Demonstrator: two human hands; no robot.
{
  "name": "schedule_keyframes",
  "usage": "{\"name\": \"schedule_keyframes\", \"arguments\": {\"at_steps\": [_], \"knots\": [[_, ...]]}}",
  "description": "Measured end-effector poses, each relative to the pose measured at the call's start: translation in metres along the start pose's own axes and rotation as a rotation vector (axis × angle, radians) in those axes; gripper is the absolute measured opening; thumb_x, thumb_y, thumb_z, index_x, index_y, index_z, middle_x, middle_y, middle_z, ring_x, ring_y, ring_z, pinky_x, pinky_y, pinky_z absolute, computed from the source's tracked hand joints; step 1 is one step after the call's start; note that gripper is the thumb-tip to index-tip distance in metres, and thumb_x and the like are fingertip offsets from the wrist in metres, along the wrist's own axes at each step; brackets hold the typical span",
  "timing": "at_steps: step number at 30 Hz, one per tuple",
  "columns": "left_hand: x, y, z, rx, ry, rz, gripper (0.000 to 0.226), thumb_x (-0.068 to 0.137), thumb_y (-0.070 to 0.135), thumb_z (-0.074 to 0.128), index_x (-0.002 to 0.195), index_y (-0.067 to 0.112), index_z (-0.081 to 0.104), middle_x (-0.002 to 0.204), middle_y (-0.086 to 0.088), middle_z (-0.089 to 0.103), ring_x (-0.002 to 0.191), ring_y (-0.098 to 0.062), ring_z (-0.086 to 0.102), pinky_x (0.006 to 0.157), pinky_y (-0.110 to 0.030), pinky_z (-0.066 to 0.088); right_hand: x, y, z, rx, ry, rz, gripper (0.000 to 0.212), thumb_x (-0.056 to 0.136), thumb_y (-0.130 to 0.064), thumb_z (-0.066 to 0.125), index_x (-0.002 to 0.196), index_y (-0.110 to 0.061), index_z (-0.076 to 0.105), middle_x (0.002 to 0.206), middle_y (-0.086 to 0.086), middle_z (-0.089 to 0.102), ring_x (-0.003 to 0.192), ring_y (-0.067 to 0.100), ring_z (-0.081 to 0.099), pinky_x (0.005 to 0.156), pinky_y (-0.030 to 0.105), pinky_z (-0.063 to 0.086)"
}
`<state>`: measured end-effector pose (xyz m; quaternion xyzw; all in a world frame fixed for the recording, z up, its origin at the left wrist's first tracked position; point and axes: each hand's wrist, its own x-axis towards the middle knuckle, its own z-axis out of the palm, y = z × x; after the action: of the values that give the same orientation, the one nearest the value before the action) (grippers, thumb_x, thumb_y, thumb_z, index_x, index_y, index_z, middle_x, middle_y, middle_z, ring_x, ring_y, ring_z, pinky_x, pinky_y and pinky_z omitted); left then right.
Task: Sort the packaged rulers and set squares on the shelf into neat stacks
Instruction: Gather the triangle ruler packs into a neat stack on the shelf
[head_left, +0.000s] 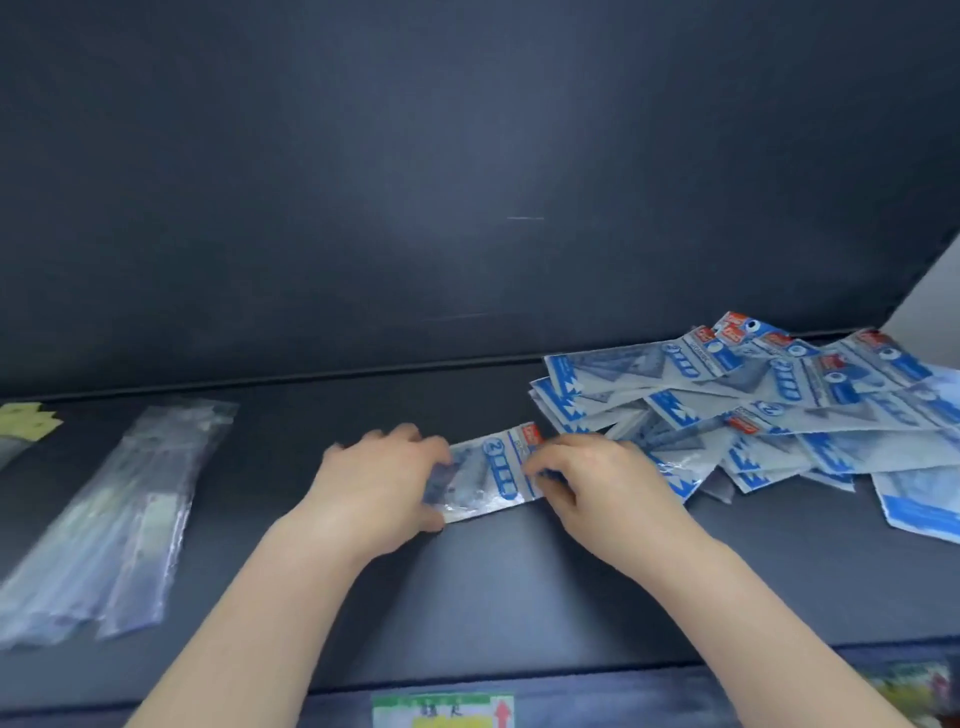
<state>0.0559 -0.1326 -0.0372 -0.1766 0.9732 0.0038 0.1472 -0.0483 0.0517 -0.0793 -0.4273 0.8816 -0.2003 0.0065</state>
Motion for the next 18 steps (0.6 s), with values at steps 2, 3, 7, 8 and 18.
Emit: {"name": "schedule_keyframes", "arguments": {"at_steps": [2, 3, 7, 8, 18], "knots": [[0.000, -0.005, 0.003, -0.007, 0.026, -0.158, 0.049, 0.080, 0.052, 0.061, 0.125, 0.036, 0.049, 0.118, 0.006, 0.049, 0.110, -0.021, 0.052, 0.080, -0.033, 0.044, 0.008, 0.004, 0.000, -0.024, 0.108, -0.010, 0.020, 0.078, -0.014, 0.066, 0.094, -0.026, 0.070, 0.098, -0.007, 0.070, 0.094, 0.025, 0.064, 0.074, 0.037, 0.050], [0.003, -0.004, 0.004, -0.013, 0.050, -0.234, 0.050, 0.082, 0.055, 0.058, 0.125, 0.032, 0.050, 0.116, 0.003, 0.050, 0.106, -0.022, 0.053, 0.074, -0.031, 0.042, 0.014, 0.005, -0.001, -0.050, 0.156, 0.005, 0.027, 0.075, -0.013, 0.071, 0.099, -0.024, 0.070, 0.105, -0.004, 0.070, 0.101, 0.027, 0.064, 0.076, 0.040, 0.050], [0.018, 0.012, 0.015, -0.019, 0.119, -0.402, 0.061, 0.090, 0.066, 0.043, 0.127, 0.018, 0.045, 0.115, -0.002, 0.046, 0.080, -0.022, 0.051, 0.062, -0.029, 0.037, 0.032, 0.014, -0.002, -0.216, -0.066, 0.183, 0.060, 0.093, -0.037, 0.054, 0.146, -0.020, 0.033, 0.154, 0.003, 0.030, 0.145, 0.025, 0.020, 0.109, 0.048, 0.028], [0.019, 0.012, 0.018, -0.019, 0.145, -0.408, 0.063, 0.089, 0.068, 0.041, 0.126, 0.017, 0.045, 0.114, -0.002, 0.046, 0.081, -0.021, 0.052, 0.061, -0.029, 0.037, 0.033, 0.016, -0.002, -0.224, -0.135, 0.222, 0.064, 0.095, -0.044, 0.048, 0.149, -0.019, 0.024, 0.157, 0.002, 0.022, 0.147, 0.025, 0.013, 0.113, 0.048, 0.023], [0.038, 0.030, 0.007, -0.146, 0.276, -0.057, 0.057, 0.091, 0.057, 0.052, 0.133, 0.019, 0.046, 0.132, -0.003, 0.049, 0.125, -0.024, 0.041, 0.090, -0.038, 0.044, -0.025, 0.009, -0.030, -0.092, -0.156, 0.192, 0.019, 0.082, -0.047, 0.064, 0.090, -0.030, 0.063, 0.095, -0.012, 0.059, 0.091, 0.012, 0.058, 0.074, 0.022, 0.033]]}}
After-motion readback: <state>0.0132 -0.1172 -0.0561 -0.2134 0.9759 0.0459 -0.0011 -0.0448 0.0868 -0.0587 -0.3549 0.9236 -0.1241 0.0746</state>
